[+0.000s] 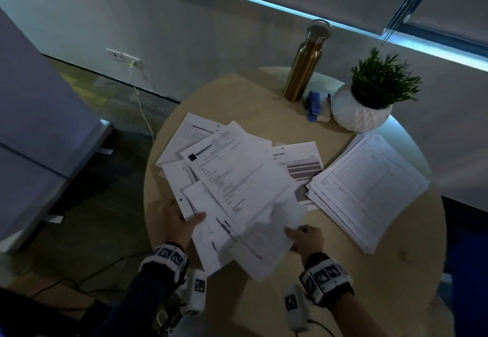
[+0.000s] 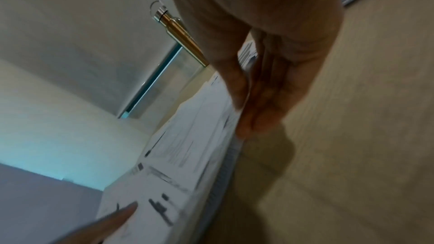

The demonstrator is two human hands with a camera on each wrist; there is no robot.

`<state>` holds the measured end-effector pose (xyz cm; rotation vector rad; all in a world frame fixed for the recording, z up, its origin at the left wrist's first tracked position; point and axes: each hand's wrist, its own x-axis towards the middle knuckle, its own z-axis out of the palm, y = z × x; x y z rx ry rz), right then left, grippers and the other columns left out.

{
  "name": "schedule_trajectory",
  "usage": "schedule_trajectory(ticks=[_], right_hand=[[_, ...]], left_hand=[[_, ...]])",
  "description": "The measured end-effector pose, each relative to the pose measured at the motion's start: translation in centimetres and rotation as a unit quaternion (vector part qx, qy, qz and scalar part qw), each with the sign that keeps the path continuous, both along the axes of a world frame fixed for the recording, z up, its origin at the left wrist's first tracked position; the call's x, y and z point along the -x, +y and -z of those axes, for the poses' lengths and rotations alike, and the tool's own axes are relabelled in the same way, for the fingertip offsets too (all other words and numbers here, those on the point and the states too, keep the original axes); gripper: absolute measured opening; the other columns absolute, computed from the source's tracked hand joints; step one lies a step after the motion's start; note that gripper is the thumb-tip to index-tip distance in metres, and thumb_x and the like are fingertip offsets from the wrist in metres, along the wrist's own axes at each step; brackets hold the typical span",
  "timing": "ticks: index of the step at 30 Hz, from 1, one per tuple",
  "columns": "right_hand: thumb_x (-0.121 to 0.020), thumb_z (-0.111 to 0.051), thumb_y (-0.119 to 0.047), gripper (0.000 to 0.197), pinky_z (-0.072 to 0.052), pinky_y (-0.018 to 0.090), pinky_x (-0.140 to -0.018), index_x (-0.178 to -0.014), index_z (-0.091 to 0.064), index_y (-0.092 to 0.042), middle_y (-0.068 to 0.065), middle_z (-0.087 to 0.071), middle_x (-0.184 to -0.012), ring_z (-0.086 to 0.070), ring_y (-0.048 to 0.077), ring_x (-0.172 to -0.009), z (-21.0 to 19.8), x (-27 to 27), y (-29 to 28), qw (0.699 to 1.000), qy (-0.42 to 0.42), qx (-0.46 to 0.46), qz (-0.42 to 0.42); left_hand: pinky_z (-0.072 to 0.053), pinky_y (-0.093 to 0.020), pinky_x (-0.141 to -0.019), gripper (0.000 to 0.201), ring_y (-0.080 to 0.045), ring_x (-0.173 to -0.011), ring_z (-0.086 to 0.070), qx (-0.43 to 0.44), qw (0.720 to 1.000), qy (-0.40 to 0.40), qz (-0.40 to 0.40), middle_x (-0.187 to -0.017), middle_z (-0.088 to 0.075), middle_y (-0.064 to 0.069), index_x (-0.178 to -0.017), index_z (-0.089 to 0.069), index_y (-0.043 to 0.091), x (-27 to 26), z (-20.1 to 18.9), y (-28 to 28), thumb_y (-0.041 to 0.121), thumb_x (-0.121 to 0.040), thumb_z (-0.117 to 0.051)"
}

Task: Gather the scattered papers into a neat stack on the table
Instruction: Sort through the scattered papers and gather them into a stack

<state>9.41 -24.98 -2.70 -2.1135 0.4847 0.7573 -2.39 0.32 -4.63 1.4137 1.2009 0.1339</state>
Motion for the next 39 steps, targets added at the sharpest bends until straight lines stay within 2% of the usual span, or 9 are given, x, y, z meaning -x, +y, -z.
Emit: schedule_trajectory(ticks=[4,10,16,20,24,27,31,35,39], right_hand=[[-0.079,-0.071,-0.036,0.043,-0.052,0.028,-0.059,-0.103,-0.064,-0.001,0.008,-0.071,-0.078,-0.066,0.019,-0.06,-2.3,1.4,-2.2,0.927,0.276,0.024,-0.253],[-0.084,-0.064,-0.033,0.061,-0.041,0.042,-0.094,-0.13,-0.04,0.0,0.018,-0.044,-0.133,-0.041,0.034,-0.123,-1.4,-3.7,-0.9,0.948,-0.131,0.182,-0.227],[-0.071,-0.077,-0.043,0.101,-0.03,0.05,-0.107,-0.142,-0.02,0.001,0.02,-0.027,-0.145,-0.025,0.036,-0.136,1.7,-8.0,4.3,0.962,-0.075,0.173,-0.198],[-0.056,-0.088,-0.029,0.084,-0.045,0.047,-0.096,-0.122,-0.041,-0.005,0.015,-0.054,-0.123,-0.051,0.033,-0.117,2.9,-8.8,6.0,0.972,-0.078,0.117,-0.189],[-0.073,-0.078,-0.02,0.027,-0.042,0.027,-0.073,-0.071,-0.053,-0.009,0.005,-0.056,-0.082,-0.054,0.021,-0.087,2.1,-8.1,6.3,0.945,-0.035,0.133,-0.298],[-0.07,-0.08,-0.019,0.026,-0.052,0.029,-0.076,-0.081,-0.062,-0.003,0.013,-0.067,-0.098,-0.058,0.019,-0.083,2.6,-6.4,5.7,0.919,0.046,0.153,-0.36],[-0.063,-0.084,-0.035,0.067,-0.055,0.033,-0.078,-0.112,-0.058,0.004,0.017,-0.065,-0.111,-0.065,0.028,-0.096,3.1,-4.1,4.6,0.923,0.083,0.154,-0.342],[-0.08,-0.07,-0.031,0.066,-0.042,0.036,-0.093,-0.127,-0.042,0.005,0.019,-0.047,-0.129,-0.046,0.032,-0.12,2.6,-3.8,5.5,0.97,-0.103,0.113,-0.189],[-0.086,-0.064,-0.017,0.052,-0.044,0.043,-0.1,-0.129,-0.044,0.004,0.022,-0.051,-0.132,-0.049,0.036,-0.121,2.7,-4.6,7.1,0.993,-0.091,0.041,-0.068]], left_hand=[[-0.042,-0.049,-0.101,0.057,-0.035,-0.117,-0.053,0.024,1.0,0.017,-0.002,-0.132,-0.055,-0.015,-0.132,-0.048,0.008,-0.9,0.7,-0.2,0.016,-0.08,-0.07],[-0.044,-0.04,-0.094,0.047,-0.034,-0.112,-0.056,0.001,1.0,0.011,-0.005,-0.124,-0.059,-0.018,-0.123,-0.054,0.001,-1.0,1.4,0.8,0.026,-0.085,-0.065],[-0.04,-0.043,-0.104,0.083,-0.019,-0.119,-0.047,0.0,1.0,-0.009,0.022,-0.133,-0.047,0.0,-0.132,-0.044,0.006,-0.3,1.5,0.3,0.014,-0.061,-0.086],[-0.045,-0.036,-0.091,0.053,-0.028,-0.112,-0.057,0.01,1.0,-0.006,0.016,-0.122,-0.06,-0.01,-0.124,-0.053,0.006,-0.3,1.7,0.0,0.008,-0.076,-0.074],[-0.041,-0.035,-0.094,0.04,-0.033,-0.116,-0.054,0.018,1.0,-0.004,0.006,-0.128,-0.058,-0.017,-0.125,-0.053,0.002,-0.4,1.8,0.1,0.019,-0.089,-0.059],[-0.032,-0.039,-0.106,0.045,-0.032,-0.128,-0.044,0.02,1.0,-0.008,-0.002,-0.138,-0.048,-0.015,-0.131,-0.048,0.001,-0.8,1.8,0.5,0.026,-0.093,-0.052],[-0.04,-0.041,-0.103,0.069,-0.022,-0.12,-0.05,0.039,0.998,-0.02,0.046,-0.129,-0.053,-0.004,-0.13,-0.05,0.013,-0.9,2.0,0.7,0.026,-0.07,-0.081],[-0.046,-0.04,-0.094,0.05,-0.03,-0.113,-0.057,0.009,0.994,0.002,0.105,-0.123,-0.061,-0.015,-0.124,-0.055,0.004,-0.7,2.0,0.3,0.001,-0.077,-0.072],[-0.044,-0.036,-0.09,0.049,-0.024,-0.11,-0.055,0.047,0.989,0.003,0.141,-0.118,-0.059,-0.009,-0.124,-0.053,-0.001,-0.5,1.5,0.2,0.003,-0.079,-0.07]])
